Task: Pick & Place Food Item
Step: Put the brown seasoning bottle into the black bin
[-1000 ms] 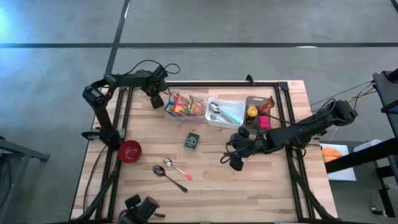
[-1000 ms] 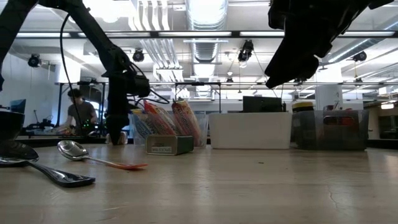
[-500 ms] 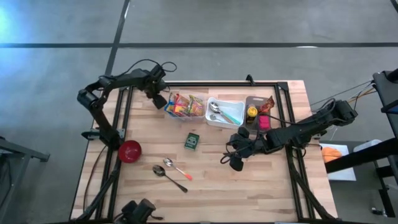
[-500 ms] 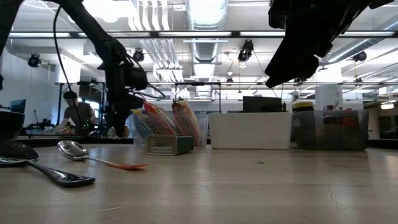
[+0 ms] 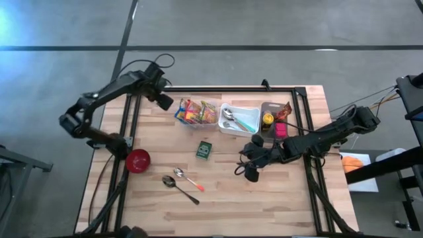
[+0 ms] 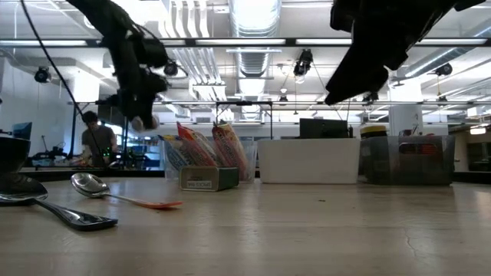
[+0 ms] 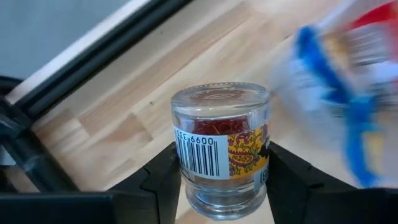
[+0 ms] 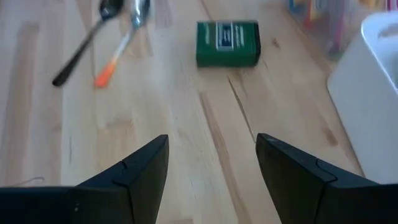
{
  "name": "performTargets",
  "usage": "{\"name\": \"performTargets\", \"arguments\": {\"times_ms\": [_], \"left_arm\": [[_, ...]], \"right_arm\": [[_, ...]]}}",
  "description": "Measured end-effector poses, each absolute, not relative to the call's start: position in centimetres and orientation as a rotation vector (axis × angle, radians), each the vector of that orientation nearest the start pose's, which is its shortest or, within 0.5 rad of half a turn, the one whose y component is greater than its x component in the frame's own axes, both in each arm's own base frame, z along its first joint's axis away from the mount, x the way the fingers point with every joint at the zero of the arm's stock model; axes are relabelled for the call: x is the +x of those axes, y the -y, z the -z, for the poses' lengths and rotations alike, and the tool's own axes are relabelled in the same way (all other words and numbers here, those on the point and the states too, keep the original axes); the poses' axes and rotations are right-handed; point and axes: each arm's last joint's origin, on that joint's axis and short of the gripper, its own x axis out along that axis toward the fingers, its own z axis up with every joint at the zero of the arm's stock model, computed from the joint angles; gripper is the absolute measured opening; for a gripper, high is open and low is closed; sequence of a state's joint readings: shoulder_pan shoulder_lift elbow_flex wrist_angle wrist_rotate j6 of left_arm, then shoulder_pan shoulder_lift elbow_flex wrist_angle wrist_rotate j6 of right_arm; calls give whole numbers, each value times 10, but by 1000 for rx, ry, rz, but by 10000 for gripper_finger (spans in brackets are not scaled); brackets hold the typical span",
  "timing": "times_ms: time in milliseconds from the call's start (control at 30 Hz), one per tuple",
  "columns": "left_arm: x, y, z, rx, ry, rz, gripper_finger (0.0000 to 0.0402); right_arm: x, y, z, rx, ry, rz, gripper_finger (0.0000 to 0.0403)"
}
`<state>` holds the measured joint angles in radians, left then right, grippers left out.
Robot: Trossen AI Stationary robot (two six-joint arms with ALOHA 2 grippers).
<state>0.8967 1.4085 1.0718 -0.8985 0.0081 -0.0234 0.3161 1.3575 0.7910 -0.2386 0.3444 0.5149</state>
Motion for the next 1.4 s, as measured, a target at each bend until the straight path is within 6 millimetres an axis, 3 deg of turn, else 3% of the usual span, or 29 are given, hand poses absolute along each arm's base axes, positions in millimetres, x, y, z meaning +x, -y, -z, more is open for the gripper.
{"name": "performTargets", "arguments": {"times_ms": [267, 500, 733, 867, 1033, 1133, 1300, 1400], "left_arm": [[160, -155, -299, -553, -851, -611, 174], [165, -103, -320, -521, -568, -357, 174], [179, -53, -317, -496, -372, -89, 174], [187, -25, -307, -474, -409, 60, 174], [196, 6, -294, -518, -479, 134, 174], [200, 15, -293, -535, -490, 148, 174], [203, 18, -295, -580, -494, 155, 174], [202, 18, -294, -601, -506, 147, 174]], "right_arm": [[272, -76, -231, 119, -497, 195, 240], [283, -80, -247, 13, -293, 200, 240], [295, -86, -249, -80, -170, 170, 240], [299, -88, -243, -145, -190, 164, 240], [311, -101, -236, -519, -282, 91, 240], [325, -115, -234, -708, -302, 100, 240], [353, -133, -237, -969, -398, 345, 240], [370, -148, -239, -1149, -455, 398, 240]]}}
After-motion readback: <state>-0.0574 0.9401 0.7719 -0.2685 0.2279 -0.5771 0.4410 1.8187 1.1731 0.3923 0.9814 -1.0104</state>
